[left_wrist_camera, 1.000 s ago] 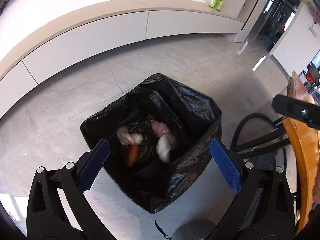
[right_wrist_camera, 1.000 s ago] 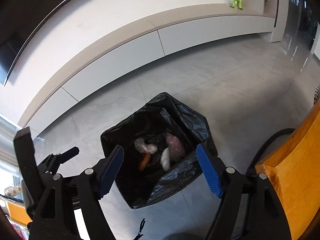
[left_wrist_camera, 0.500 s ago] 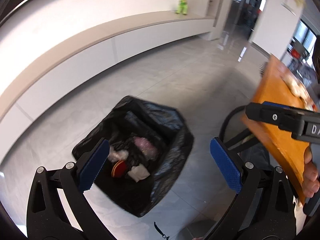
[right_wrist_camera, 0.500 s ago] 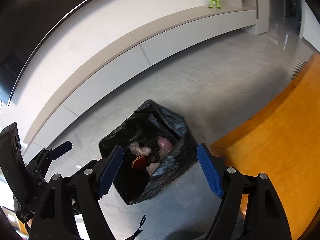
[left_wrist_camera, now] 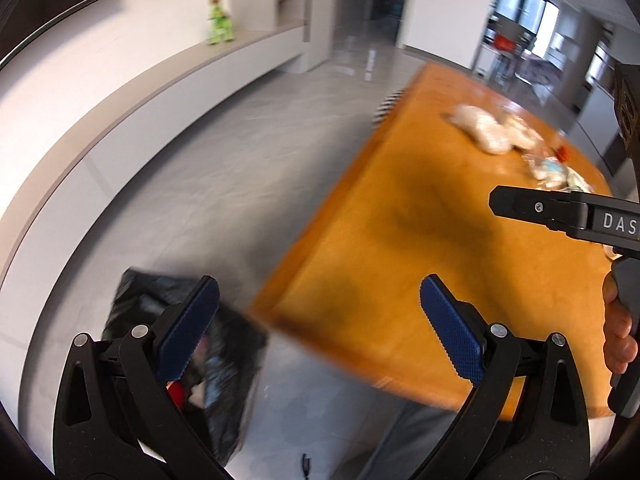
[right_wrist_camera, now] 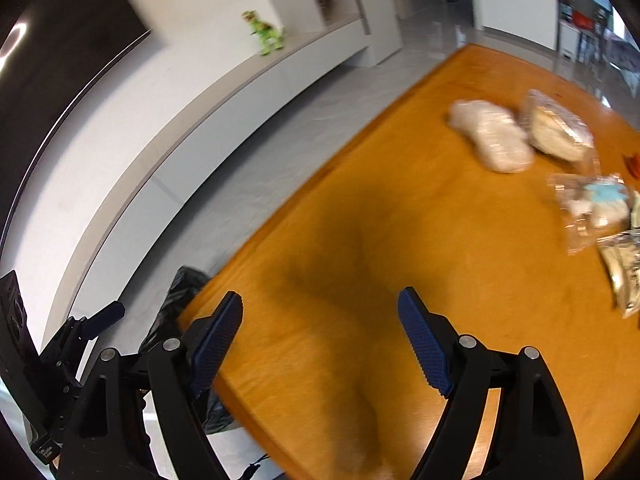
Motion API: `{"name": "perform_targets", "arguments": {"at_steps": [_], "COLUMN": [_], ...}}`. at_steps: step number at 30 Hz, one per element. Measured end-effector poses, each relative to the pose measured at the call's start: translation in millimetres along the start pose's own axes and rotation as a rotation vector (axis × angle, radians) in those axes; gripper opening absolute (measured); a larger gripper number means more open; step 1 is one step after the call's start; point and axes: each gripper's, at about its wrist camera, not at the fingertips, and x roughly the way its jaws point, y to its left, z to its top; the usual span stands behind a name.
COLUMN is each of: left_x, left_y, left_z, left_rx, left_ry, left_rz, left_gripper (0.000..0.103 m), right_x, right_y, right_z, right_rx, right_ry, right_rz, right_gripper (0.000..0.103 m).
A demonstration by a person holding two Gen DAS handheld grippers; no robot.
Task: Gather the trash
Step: 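Move both open tools back over the table, then grasp the crumpled clear bag with the left tool while the right tool grasps the bread bun bag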
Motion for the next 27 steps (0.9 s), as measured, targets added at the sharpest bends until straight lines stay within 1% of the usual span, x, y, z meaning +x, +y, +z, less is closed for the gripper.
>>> {"name": "perform_targets", "arguments": {"at_steps": [2,6,8,11,12,17,20,22,23,26,27], "left_x": [10.4,34.3,48.1,65.0,69.9,97.6,116.3,127.5,137.2,153.9,159.5], "left_y": [-20.3,-59.3,-75.9,-95.3,-102.2,-133.2,-152.7,-163.1,-171.1,-179.8,-182.7], "left_z": [13.3,40.0,54.3,72.4,78.4,108.4,128.5,138.5,146.2,160.1,164.5], "left_rx": [0.028,0.100,0.126,0.153,0.166,0.223,0.244,0.262,0.276,0.290,0.290], "left_ry": [0.003,0.014,0.029,0.051,0.056,0.079,0.094,0.100,0.106,0.117,0.122], "left_rz": [-0.023,-0.066,-0.077,-0.101,-0.106,-0.104,-0.107,-0.099,-0.086,-0.072,-0.072], "left_gripper": [0.097,0.097,0.097,0.097,0.097,0.097,0.097,0.097,0.097,0.097,0.097], "right_x": [-2.8,-6.1,-2.7,2.0,1.9,15.7,32.1,47.5,57.6,71.7,73.9], "right_y": [-22.4,-80.9,-106.2,-137.1,-145.8,-184.1,-199.7,-209.1,-215.5,-226.3,-228.6], "right_z": [8.9,36.1,51.5,71.3,77.8,111.4,135.2,150.6,159.0,173.3,174.8], "right_rx": [0.033,0.103,0.143,0.196,0.209,0.251,0.254,0.263,0.272,0.293,0.298], "right_ry": [-0.017,-0.040,-0.045,-0.048,-0.050,-0.043,-0.020,0.023,0.057,0.095,0.099], "right_rz": [-0.042,-0.158,-0.189,-0.206,-0.208,-0.212,-0.224,-0.220,-0.202,-0.174,-0.176], "right_gripper": [0.080,0.080,0.080,0.081,0.085,0.088,0.088,0.088,0.090,0.094,0.097]}}
